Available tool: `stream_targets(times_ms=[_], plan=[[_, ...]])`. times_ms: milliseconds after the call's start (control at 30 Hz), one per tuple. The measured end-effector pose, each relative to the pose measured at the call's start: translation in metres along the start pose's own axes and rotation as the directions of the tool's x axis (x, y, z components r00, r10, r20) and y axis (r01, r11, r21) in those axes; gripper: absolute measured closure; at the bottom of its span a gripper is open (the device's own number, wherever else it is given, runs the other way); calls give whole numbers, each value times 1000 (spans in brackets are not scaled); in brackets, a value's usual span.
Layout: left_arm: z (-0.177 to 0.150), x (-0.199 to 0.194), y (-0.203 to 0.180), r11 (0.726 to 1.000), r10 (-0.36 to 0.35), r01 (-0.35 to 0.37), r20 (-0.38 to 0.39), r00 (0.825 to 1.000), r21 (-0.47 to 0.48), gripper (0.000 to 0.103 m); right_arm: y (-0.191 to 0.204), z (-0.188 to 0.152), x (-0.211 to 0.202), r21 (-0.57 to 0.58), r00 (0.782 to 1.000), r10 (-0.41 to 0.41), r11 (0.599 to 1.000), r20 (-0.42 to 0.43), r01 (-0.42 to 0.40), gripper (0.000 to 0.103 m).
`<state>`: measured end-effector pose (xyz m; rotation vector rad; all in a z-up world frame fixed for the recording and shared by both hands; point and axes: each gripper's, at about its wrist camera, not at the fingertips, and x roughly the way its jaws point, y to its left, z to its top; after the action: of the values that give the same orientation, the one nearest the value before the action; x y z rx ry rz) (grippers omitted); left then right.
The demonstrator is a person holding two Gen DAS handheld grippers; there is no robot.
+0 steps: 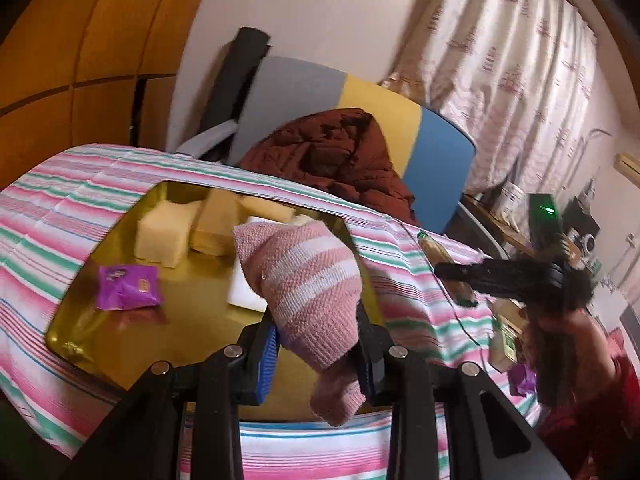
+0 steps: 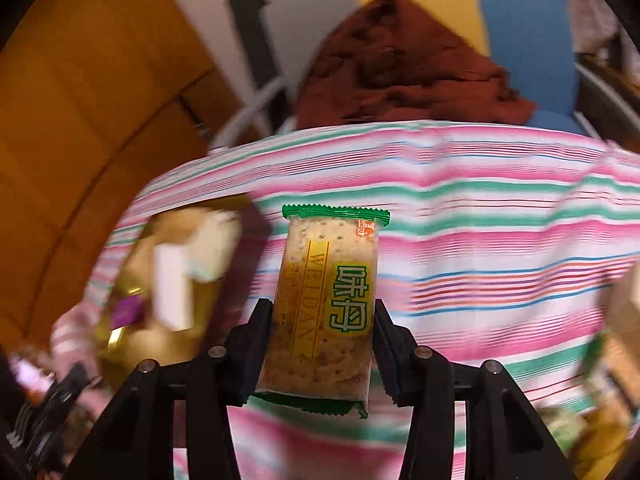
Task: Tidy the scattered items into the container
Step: 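Lower the sock into the tray with the left gripper while the right drops the cracker packet in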
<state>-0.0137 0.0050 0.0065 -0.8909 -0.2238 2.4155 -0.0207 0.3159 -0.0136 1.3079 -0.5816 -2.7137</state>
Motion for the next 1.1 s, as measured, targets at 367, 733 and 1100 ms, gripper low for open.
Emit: stream_targets(times_ms=[367,733,1100], plan=[[23,51,55,995,100,-93,-177,979,45,71,106,-10,51,-106,995,80,991,-67,-86,54],[32,84,86,984,140,-167,-313,940,-62,54,130,-10,70,-184,1000,2,983,-21,-6,41],[34,33,49,986,123,-133,-101,987,-97,49,113,-28,7,-188,996,4,982,92,14,31]])
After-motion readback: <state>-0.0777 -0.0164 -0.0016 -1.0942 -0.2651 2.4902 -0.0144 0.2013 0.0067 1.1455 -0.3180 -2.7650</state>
